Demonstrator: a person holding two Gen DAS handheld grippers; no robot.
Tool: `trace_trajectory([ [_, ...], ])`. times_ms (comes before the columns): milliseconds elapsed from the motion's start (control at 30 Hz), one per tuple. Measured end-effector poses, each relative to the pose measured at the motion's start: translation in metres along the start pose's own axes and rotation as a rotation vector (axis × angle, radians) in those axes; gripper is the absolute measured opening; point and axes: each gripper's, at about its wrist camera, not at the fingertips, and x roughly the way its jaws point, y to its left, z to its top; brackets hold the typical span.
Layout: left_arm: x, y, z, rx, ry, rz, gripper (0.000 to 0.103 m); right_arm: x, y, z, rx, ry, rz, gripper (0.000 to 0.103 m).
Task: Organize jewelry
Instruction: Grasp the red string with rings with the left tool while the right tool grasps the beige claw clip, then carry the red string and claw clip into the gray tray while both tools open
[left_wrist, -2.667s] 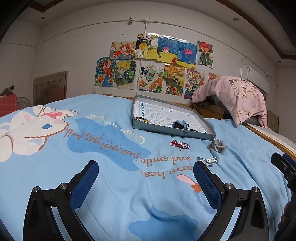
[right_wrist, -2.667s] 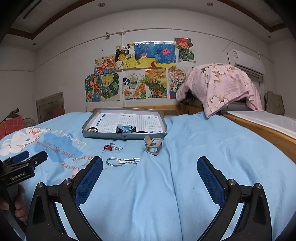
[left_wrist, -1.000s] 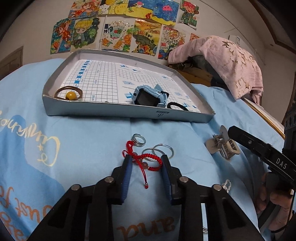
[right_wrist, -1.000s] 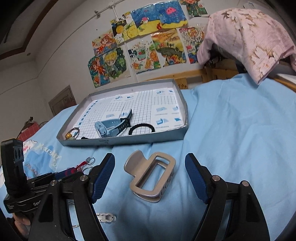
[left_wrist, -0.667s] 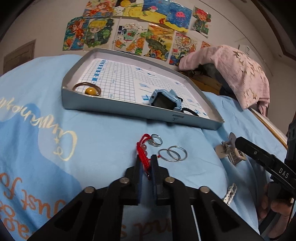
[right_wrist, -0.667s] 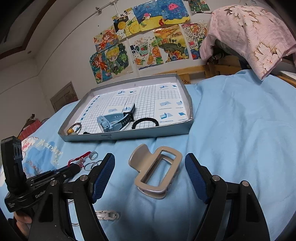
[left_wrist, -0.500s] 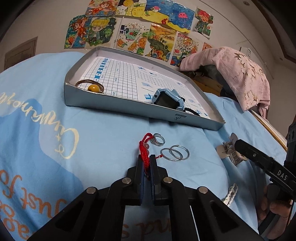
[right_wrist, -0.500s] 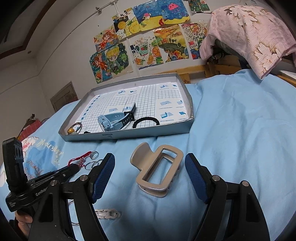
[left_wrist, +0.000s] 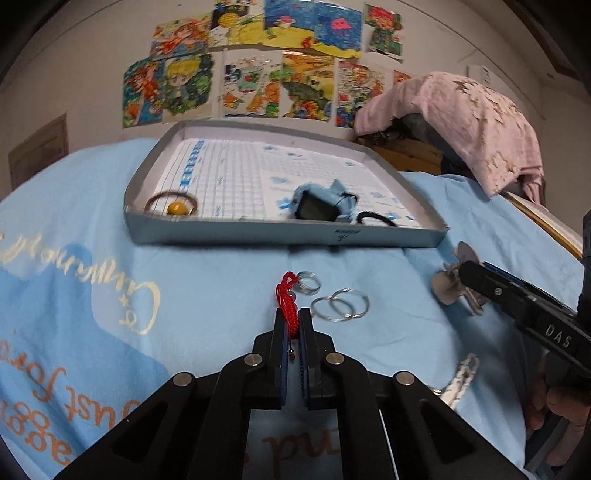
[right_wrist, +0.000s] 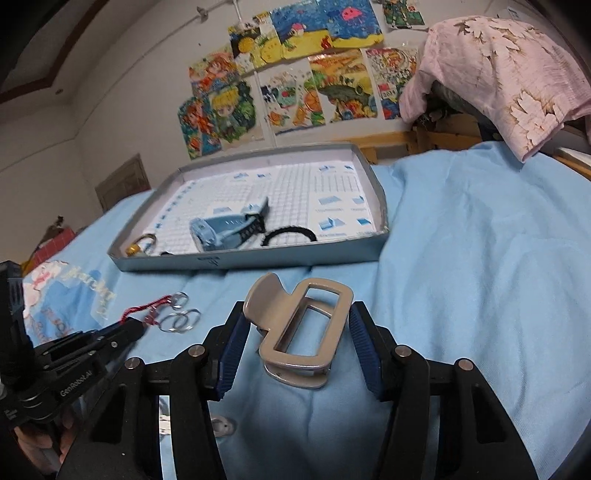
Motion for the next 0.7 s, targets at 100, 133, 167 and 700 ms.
trace_trajectory([
  [100,-0.013,-0.009,0.011,0.065,-0.009,-0.015,0.005,-0.007,0.006,0.0,-0.024,-0.032,0.02,0.05],
  [133,-0.017,-0.012,0.014,0.092,-0.016,-0.015,0.005,-0.009,0.008,0.0,-0.031,-0.043,0.025,0.05],
  [167,-0.022,-0.016,0.018,0.12,-0.024,-0.021,0.005,-0.013,0.01,0.002,-0.041,-0.059,0.033,0.05],
  [700,0.038,0.015,0.101,0.045,-0.114,0.001,0.005,0.008,0.01,0.048,-0.008,-0.281,0.02,0.049],
])
